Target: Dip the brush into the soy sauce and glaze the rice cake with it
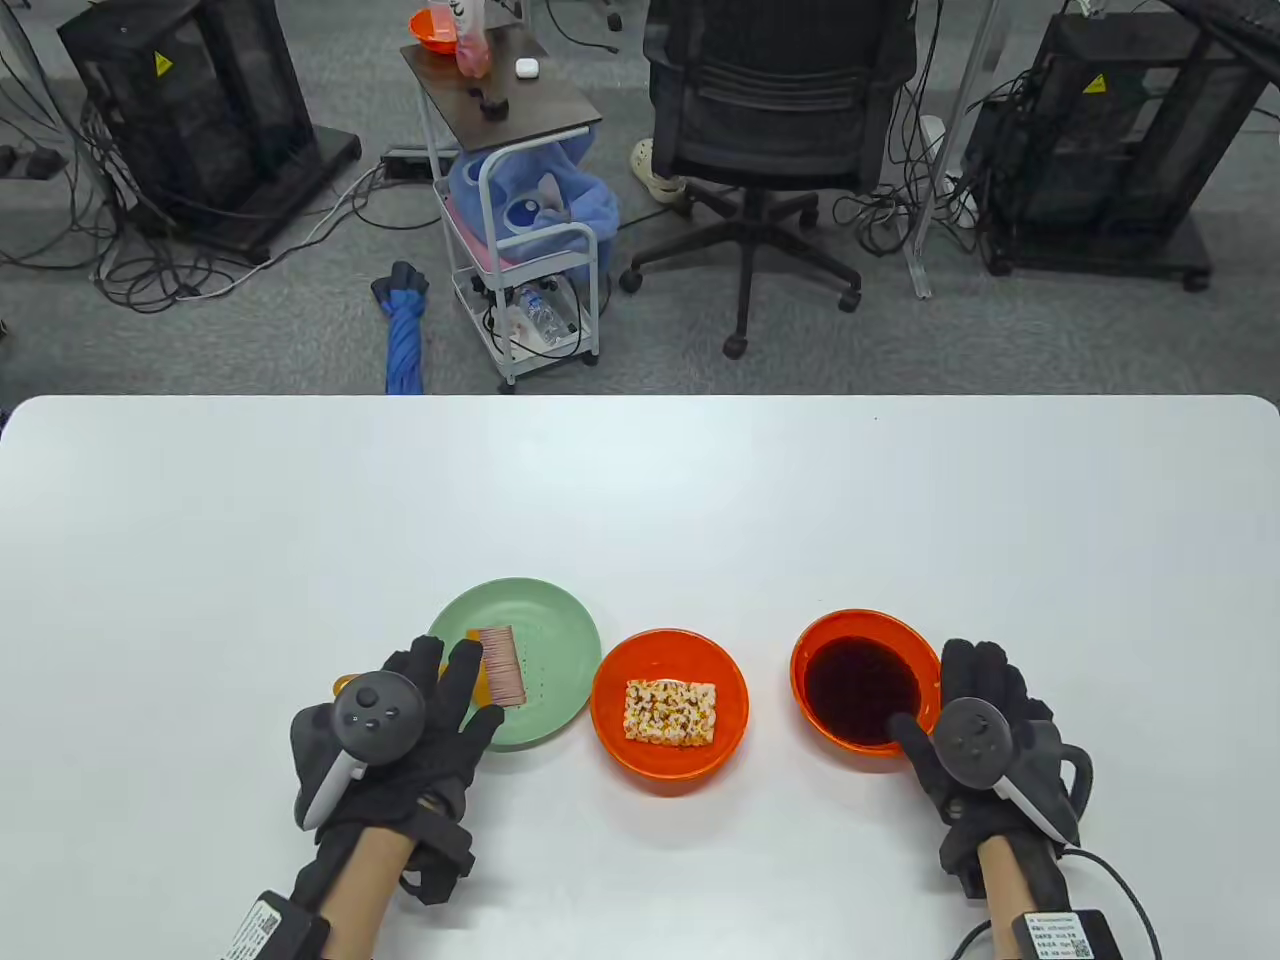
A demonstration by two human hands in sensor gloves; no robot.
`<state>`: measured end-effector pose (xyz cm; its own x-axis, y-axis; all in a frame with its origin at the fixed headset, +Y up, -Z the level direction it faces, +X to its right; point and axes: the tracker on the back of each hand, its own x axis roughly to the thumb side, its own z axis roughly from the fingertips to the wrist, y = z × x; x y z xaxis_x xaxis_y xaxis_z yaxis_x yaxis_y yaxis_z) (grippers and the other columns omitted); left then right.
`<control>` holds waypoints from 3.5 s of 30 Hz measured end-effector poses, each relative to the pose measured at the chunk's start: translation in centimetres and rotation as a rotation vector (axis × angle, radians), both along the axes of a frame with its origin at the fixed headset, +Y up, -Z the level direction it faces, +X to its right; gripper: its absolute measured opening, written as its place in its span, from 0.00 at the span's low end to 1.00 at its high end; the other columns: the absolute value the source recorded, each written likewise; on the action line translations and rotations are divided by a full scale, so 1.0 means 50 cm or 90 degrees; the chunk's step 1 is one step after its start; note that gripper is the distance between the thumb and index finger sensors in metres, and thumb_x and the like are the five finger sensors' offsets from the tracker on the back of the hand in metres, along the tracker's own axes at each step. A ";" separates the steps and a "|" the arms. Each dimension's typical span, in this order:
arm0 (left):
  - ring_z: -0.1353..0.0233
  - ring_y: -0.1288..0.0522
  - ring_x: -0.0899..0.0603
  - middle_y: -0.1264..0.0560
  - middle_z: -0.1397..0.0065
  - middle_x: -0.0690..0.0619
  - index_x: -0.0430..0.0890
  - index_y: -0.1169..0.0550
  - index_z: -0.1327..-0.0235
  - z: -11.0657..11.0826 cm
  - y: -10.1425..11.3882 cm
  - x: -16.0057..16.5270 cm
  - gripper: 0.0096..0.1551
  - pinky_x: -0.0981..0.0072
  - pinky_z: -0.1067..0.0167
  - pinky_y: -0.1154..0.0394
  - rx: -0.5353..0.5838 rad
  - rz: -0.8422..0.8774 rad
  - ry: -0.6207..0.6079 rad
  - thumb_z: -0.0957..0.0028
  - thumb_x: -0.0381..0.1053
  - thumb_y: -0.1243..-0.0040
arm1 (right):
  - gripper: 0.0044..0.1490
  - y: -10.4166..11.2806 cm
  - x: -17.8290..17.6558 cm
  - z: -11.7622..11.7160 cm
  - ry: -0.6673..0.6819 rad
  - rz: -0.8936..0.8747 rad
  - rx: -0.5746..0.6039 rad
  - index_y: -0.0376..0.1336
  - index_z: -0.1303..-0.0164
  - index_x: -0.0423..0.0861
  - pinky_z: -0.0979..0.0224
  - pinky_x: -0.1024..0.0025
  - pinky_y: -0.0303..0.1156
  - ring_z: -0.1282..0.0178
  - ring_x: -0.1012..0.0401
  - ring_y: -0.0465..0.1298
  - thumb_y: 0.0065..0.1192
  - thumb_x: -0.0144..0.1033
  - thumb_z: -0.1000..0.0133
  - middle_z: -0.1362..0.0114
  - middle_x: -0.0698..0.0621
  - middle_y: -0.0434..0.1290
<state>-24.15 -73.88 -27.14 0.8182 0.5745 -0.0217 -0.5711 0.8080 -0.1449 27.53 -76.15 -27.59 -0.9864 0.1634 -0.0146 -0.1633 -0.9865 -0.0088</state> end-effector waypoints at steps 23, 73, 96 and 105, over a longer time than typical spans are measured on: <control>0.14 0.57 0.32 0.54 0.14 0.47 0.61 0.42 0.20 -0.020 0.023 -0.119 0.41 0.29 0.24 0.57 0.003 0.082 0.156 0.48 0.66 0.47 | 0.57 0.004 0.020 -0.007 -0.022 -0.020 -0.006 0.30 0.23 0.37 0.29 0.25 0.49 0.20 0.35 0.48 0.48 0.59 0.44 0.17 0.30 0.37; 0.57 0.16 0.43 0.19 0.46 0.46 0.51 0.27 0.30 -0.019 0.184 0.011 0.28 0.55 0.61 0.20 0.132 0.277 0.079 0.46 0.47 0.40 | 0.52 0.219 -0.325 0.016 0.269 -0.053 0.177 0.44 0.22 0.38 0.45 0.52 0.75 0.49 0.52 0.76 0.55 0.59 0.45 0.28 0.38 0.66; 0.43 0.19 0.35 0.21 0.38 0.45 0.50 0.29 0.27 0.004 0.191 0.176 0.37 0.45 0.49 0.24 0.198 0.188 -0.056 0.50 0.61 0.37 | 0.31 0.234 -0.464 -0.027 0.292 0.034 0.160 0.67 0.43 0.41 0.72 0.64 0.80 0.83 0.66 0.78 0.64 0.51 0.47 0.64 0.52 0.84; 0.36 0.23 0.33 0.23 0.33 0.45 0.52 0.28 0.27 -0.021 0.139 0.092 0.37 0.40 0.41 0.28 0.169 0.089 0.024 0.50 0.63 0.38 | 0.28 0.210 -0.183 -0.065 0.119 -0.300 0.167 0.66 0.41 0.40 0.68 0.61 0.81 0.79 0.64 0.80 0.58 0.45 0.44 0.62 0.48 0.83</control>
